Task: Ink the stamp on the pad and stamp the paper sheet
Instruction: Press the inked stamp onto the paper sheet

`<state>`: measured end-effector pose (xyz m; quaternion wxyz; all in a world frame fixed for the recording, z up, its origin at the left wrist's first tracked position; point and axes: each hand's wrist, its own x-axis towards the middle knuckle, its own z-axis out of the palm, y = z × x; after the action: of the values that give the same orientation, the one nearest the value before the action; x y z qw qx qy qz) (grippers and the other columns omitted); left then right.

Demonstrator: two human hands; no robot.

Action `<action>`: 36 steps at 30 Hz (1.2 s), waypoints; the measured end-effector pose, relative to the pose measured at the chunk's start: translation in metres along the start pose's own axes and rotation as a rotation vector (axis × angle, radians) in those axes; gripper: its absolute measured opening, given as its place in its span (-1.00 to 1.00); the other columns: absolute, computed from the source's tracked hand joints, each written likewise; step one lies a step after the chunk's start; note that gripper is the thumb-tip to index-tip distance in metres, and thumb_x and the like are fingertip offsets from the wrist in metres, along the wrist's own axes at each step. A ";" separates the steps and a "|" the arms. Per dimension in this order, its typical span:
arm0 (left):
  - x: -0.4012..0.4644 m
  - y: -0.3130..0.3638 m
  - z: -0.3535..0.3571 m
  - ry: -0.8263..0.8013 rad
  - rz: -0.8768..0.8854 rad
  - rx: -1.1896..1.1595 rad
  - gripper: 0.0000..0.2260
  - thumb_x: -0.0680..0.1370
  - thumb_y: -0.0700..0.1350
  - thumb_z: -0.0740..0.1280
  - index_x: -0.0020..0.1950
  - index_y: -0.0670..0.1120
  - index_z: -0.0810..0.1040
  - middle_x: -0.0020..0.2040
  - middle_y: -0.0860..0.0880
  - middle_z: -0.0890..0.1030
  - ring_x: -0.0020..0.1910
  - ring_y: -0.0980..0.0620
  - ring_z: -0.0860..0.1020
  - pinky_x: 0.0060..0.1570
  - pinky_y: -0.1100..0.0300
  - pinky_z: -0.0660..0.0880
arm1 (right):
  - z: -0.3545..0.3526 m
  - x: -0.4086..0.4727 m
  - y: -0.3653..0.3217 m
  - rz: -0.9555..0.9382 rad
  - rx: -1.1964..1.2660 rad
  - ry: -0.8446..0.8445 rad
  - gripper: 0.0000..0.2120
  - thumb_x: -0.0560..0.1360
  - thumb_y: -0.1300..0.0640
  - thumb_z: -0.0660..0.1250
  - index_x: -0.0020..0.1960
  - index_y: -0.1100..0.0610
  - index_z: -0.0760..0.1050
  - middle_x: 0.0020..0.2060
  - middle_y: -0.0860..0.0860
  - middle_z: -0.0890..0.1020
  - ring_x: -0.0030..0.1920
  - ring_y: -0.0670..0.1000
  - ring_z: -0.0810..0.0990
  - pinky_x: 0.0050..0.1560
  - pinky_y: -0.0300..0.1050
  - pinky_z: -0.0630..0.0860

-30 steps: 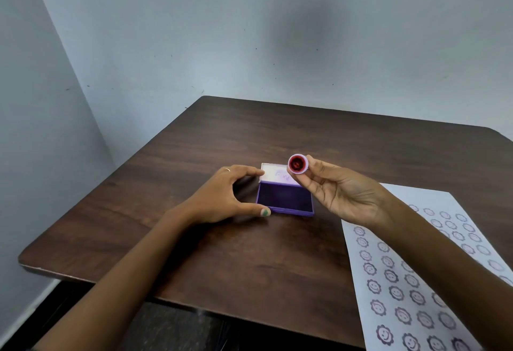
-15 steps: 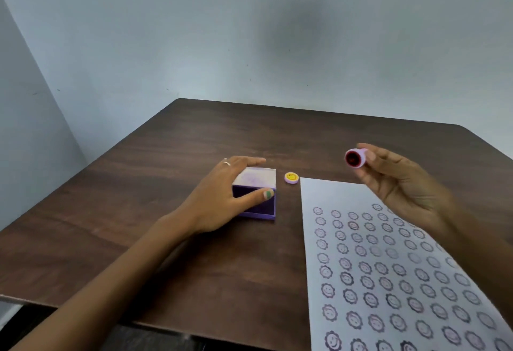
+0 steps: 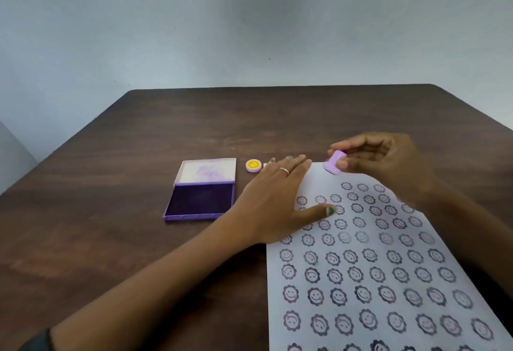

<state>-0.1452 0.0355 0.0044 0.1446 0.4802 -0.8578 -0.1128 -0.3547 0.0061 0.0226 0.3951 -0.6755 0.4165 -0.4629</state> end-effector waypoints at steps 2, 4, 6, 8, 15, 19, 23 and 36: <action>-0.004 -0.001 0.008 0.009 -0.003 0.008 -0.23 0.47 0.33 0.15 0.54 -0.04 0.00 0.57 0.01 0.04 0.53 0.06 0.00 0.48 0.11 -0.09 | 0.000 -0.001 -0.005 -0.048 -0.084 -0.026 -0.76 0.26 0.20 0.48 -0.07 0.14 0.64 -0.12 -0.06 0.71 -0.13 -0.07 0.69 -0.16 -0.36 0.56; -0.006 -0.001 0.013 -0.006 -0.005 0.010 -0.21 0.47 0.35 0.13 0.54 -0.05 -0.03 0.58 0.01 0.00 0.53 0.07 -0.05 0.46 0.16 -0.15 | -0.001 -0.001 -0.008 -0.066 -0.154 -0.047 -0.76 0.28 0.21 0.48 -0.06 0.15 0.63 -0.14 -0.06 0.72 -0.14 -0.09 0.68 -0.15 -0.36 0.56; -0.006 -0.001 0.015 -0.036 -0.007 0.025 -0.19 0.46 0.37 0.10 0.54 -0.05 -0.06 0.58 0.00 -0.03 0.53 0.08 -0.08 0.43 0.19 -0.21 | -0.001 -0.001 -0.009 -0.078 -0.246 -0.067 -0.77 0.29 0.24 0.48 -0.05 0.13 0.63 -0.16 -0.07 0.71 -0.13 -0.10 0.68 -0.12 -0.35 0.57; -0.005 -0.001 0.016 -0.062 -0.012 0.030 -0.18 0.46 0.38 0.08 0.54 -0.06 -0.07 0.58 0.00 -0.03 0.53 0.09 -0.09 0.42 0.20 -0.22 | 0.001 -0.001 -0.010 -0.092 -0.321 -0.098 -0.76 0.30 0.26 0.48 -0.04 0.12 0.62 -0.12 -0.07 0.69 -0.12 -0.10 0.67 -0.08 -0.33 0.58; -0.005 -0.003 0.015 -0.107 -0.026 0.026 -0.17 0.44 0.40 0.04 0.54 -0.04 -0.11 0.58 0.02 -0.05 0.53 0.11 -0.11 0.41 0.22 -0.24 | 0.001 -0.001 -0.010 -0.124 -0.436 -0.148 -0.74 0.31 0.23 0.46 -0.01 0.07 0.59 -0.12 -0.10 0.66 -0.10 -0.17 0.65 -0.08 -0.40 0.54; -0.005 -0.002 0.014 -0.119 -0.035 0.025 -0.16 0.42 0.41 0.03 0.54 -0.03 -0.11 0.58 0.02 -0.05 0.53 0.11 -0.11 0.38 0.24 -0.24 | 0.003 -0.002 -0.011 -0.139 -0.474 -0.175 -0.75 0.32 0.21 0.44 -0.02 0.02 0.57 -0.15 -0.18 0.62 -0.08 -0.21 0.62 -0.11 -0.47 0.51; -0.005 -0.001 0.012 -0.138 -0.044 0.022 -0.13 0.38 0.42 -0.02 0.54 -0.03 -0.13 0.58 0.03 -0.07 0.53 0.11 -0.12 0.39 0.23 -0.25 | 0.003 -0.002 -0.011 -0.132 -0.498 -0.180 -0.73 0.32 0.22 0.44 -0.01 0.01 0.56 -0.15 -0.21 0.61 -0.05 -0.22 0.61 -0.10 -0.48 0.50; -0.005 -0.001 0.014 -0.149 -0.041 0.023 -0.15 0.41 0.41 0.02 0.54 -0.03 -0.13 0.58 0.03 -0.08 0.53 0.10 -0.13 0.41 0.20 -0.23 | 0.003 -0.004 -0.009 -0.111 -0.558 -0.188 -0.71 0.32 0.26 0.46 0.00 0.02 0.57 -0.16 -0.21 0.60 -0.08 -0.28 0.60 -0.11 -0.51 0.47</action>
<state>-0.1467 0.0395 -0.0097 0.0723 0.4896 -0.8573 -0.1416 -0.3505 0.0136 0.0289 0.2048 -0.8197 0.4515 -0.2867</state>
